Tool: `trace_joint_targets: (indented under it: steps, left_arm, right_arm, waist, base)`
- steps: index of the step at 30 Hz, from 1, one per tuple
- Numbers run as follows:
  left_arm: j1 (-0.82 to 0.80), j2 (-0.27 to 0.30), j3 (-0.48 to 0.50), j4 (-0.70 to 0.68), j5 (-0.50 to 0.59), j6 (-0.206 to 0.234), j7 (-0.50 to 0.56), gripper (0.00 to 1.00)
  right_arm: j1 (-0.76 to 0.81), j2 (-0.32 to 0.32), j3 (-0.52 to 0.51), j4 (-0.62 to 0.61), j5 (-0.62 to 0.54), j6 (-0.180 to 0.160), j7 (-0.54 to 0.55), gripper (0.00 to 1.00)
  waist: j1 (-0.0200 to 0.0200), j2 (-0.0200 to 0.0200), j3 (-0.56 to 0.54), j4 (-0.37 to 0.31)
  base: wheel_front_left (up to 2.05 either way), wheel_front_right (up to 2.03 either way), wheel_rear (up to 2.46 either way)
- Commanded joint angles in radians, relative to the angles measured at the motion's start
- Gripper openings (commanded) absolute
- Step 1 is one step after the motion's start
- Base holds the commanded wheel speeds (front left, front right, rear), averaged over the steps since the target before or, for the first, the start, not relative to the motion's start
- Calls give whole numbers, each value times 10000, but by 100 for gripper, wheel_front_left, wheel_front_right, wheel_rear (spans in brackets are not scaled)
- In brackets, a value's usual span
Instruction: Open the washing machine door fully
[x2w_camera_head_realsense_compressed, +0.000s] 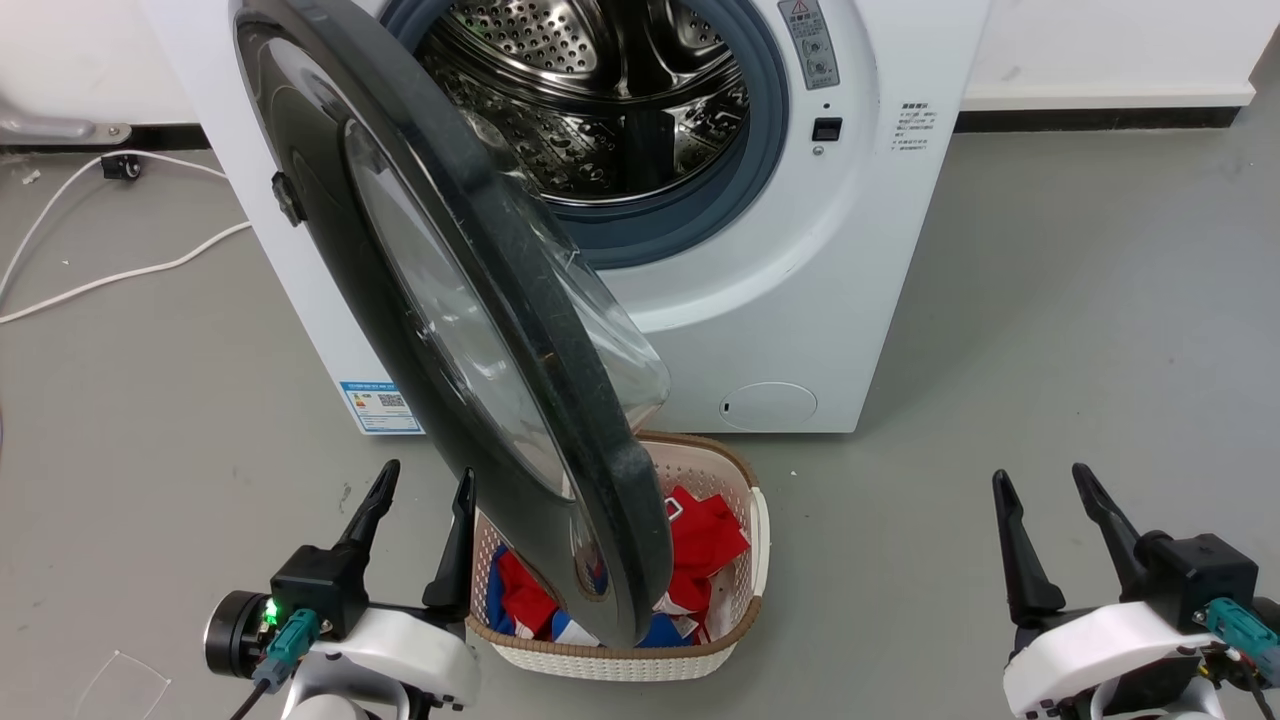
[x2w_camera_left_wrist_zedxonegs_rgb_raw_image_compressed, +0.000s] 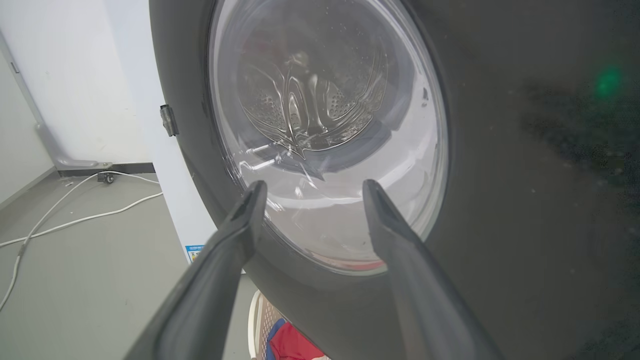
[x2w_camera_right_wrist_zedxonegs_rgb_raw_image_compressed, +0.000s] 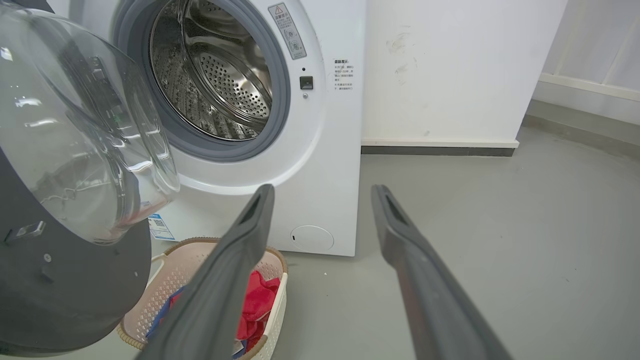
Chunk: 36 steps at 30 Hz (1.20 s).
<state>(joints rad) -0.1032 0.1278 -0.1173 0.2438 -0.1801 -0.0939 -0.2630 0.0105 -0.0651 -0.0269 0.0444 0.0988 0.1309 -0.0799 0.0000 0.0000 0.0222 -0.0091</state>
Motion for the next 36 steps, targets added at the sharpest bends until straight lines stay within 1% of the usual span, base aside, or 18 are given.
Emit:
trace_joint_targets:
  steps: [1,7,8,9,10,11,15,18,23,29,30,31,33,36]
  left_arm:
    - [-50,13,34,10,45,21,-26,100]
    - [-24,-2,76,61,35,52,-26,100]
    - [-20,-4,75,81,25,54,-26,91]
    - [-25,-5,80,93,18,57,-26,47]
    - [-34,-4,79,103,12,55,-26,17]
    - [-42,-5,81,127,0,55,-26,0]
    - [-132,0,138,145,-64,94,-26,0]
    - [-273,-25,258,-98,-140,174,-26,0]
    - [-608,35,467,-987,-215,315,-26,0]
    - [-1148,170,648,-2750,-18,617,17,0]
    - [-1254,200,666,-3112,41,680,61,0]
    - [-1425,246,635,-3881,138,775,174,0]
    - [-1551,271,552,-4597,237,819,369,0]
    - [-1831,281,273,-5603,364,742,670,0]
  right_arm:
    - [144,46,-5,-40,-15,-2,-16,100]
    - [175,100,29,-106,-2,-2,48,100]
    - [183,105,38,-114,5,-2,49,100]
    - [183,110,36,-121,-4,-2,57,100]
    - [171,115,34,-133,6,-2,60,100]
    - [154,120,36,-146,8,-2,56,100]
    - [130,138,65,-174,38,-2,39,100]
    - [132,145,72,-178,85,-2,8,100]
    - [174,154,50,-172,51,-2,-7,100]
    - [235,158,17,-207,58,-2,-28,100]
    - [241,158,15,-212,69,-2,-21,100]
    - [261,161,1,-224,67,-2,-13,100]
    - [286,160,-9,-232,92,-2,-10,100]
    - [319,162,-28,-250,111,-2,-17,100]
  waist:
    - [0,0,-7,-1]
    - [0,0,-36,-28]
    - [0,0,-40,-33]
    - [0,0,-40,-38]
    - [0,0,-35,-41]
    - [0,0,-35,-45]
    - [0,0,-15,-52]
    - [0,0,-12,-55]
    - [0,0,-57,-52]
    - [0,0,-135,-39]
    - [0,0,-144,-38]
    - [0,0,-177,-37]
    - [0,0,-195,-33]
    - [0,0,-202,-16]
  base:
    - [0,0,0]
    - [0,0,0]
    - [0,0,0]
    - [0,0,0]
    - [0,0,0]
    - [0,0,0]
    - [0,0,0]
    - [0,0,0]
    - [0,0,0]
    - [0,0,0]
    - [0,0,0]
    - [0,0,0]
    - [0,0,0]
    - [0,0,0]
